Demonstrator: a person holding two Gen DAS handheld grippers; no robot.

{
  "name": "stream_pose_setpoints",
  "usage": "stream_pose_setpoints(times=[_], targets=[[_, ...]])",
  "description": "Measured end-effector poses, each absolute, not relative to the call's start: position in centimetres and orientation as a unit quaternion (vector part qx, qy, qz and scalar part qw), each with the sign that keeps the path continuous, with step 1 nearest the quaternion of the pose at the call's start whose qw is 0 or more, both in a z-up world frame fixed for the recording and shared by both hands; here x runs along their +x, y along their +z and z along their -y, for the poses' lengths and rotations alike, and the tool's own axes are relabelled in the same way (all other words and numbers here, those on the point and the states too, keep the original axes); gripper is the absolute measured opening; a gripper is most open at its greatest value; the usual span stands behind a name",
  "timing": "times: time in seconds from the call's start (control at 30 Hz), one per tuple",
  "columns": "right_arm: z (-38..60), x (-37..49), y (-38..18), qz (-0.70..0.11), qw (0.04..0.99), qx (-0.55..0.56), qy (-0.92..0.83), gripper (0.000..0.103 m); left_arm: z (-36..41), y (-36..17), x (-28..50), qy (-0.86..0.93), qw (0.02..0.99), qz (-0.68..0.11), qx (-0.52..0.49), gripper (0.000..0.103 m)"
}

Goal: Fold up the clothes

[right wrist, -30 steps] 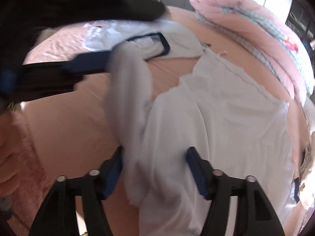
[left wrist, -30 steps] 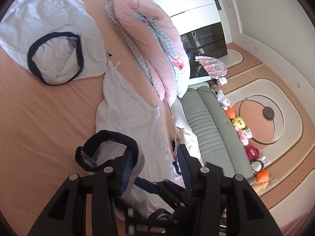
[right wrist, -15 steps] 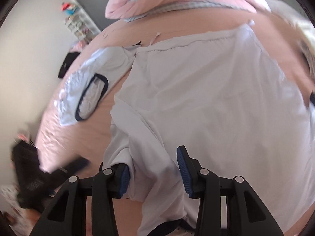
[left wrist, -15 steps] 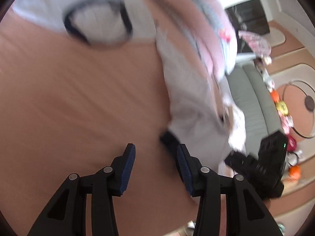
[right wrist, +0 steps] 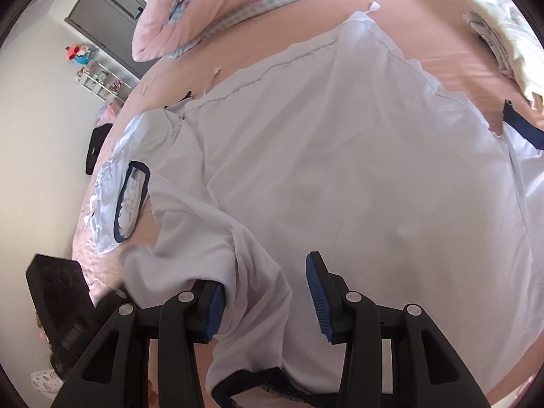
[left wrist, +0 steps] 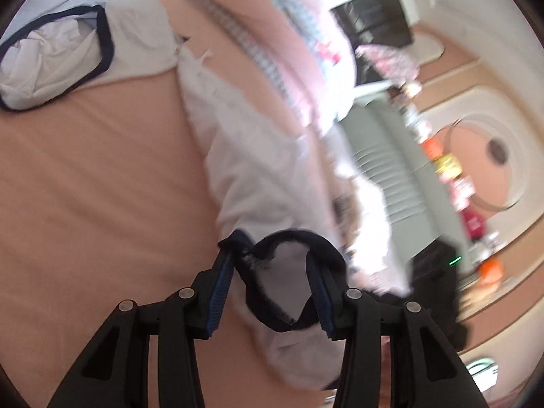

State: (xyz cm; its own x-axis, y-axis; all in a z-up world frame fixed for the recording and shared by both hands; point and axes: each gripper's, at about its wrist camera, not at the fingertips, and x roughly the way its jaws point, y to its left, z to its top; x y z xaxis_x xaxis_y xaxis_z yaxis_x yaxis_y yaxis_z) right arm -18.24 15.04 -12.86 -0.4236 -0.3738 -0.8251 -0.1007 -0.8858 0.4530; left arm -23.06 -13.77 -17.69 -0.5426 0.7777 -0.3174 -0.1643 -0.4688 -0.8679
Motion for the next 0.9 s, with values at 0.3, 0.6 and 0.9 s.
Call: stream_pose_setpoints(times=[0.3,0.6,0.9], targets=[[-12.8,-17.9,-9.8,0.143,0.157,0.509,-0.834,0.045,16.8,-18.2,-22.6,0.786,0.254,0.418,-0.379,0.041],[-10.1,-18.9,-10.5,0.103,0.128,0.504,-0.848,0.045,15.0,-19.5,-20.1,0.805,0.161,0.268,-0.504,0.041],[-14.4,-19.3,-10.4,0.173,0.077,0.493,-0.849,0.045,12.3,-21.8,-20.5,0.696,0.308,0.372,-0.531,0.045]])
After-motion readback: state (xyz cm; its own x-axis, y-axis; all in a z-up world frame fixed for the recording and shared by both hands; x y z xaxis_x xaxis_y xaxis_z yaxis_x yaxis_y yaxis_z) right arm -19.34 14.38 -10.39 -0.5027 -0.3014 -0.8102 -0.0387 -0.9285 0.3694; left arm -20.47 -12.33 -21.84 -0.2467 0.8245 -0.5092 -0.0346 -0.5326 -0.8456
